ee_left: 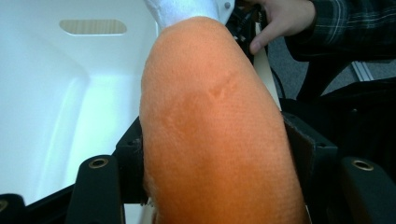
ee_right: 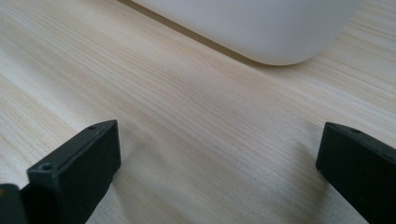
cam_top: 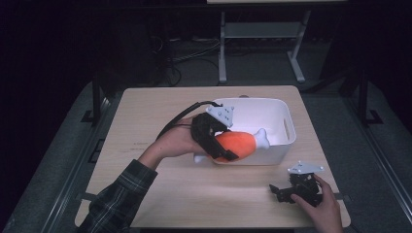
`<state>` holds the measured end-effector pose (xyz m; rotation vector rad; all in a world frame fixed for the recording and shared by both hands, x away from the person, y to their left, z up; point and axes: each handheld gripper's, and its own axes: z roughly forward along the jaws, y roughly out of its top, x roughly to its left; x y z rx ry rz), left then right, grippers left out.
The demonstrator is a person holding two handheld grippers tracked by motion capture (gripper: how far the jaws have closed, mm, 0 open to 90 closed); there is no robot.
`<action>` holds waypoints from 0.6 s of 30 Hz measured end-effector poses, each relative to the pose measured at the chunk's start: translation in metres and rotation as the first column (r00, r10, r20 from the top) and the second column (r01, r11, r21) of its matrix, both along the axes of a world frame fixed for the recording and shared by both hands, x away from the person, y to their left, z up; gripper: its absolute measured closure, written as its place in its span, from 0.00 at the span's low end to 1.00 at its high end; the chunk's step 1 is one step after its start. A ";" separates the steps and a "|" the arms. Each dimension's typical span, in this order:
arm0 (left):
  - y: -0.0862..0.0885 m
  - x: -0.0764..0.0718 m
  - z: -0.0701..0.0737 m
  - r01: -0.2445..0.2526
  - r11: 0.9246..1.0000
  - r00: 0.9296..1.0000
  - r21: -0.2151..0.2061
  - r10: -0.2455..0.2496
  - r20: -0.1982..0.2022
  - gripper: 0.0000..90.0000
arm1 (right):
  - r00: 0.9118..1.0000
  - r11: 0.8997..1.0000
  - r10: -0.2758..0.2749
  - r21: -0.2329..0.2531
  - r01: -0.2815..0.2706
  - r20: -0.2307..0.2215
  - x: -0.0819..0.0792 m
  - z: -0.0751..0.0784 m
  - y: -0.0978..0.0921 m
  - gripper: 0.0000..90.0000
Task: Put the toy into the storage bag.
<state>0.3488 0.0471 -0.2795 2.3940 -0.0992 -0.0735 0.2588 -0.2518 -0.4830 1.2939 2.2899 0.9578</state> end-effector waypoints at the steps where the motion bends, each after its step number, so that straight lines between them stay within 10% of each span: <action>1: -0.002 0.003 0.002 0.007 1.000 1.000 0.003 -0.007 0.007 0.39 | 1.000 1.000 0.000 0.000 0.000 0.000 0.000 0.000 0.000 0.00; 18: -0.028 0.038 0.017 0.045 0.998 0.997 0.032 -0.047 0.060 0.39 | 1.000 1.000 0.001 -0.003 -0.001 0.005 0.000 0.000 0.000 0.00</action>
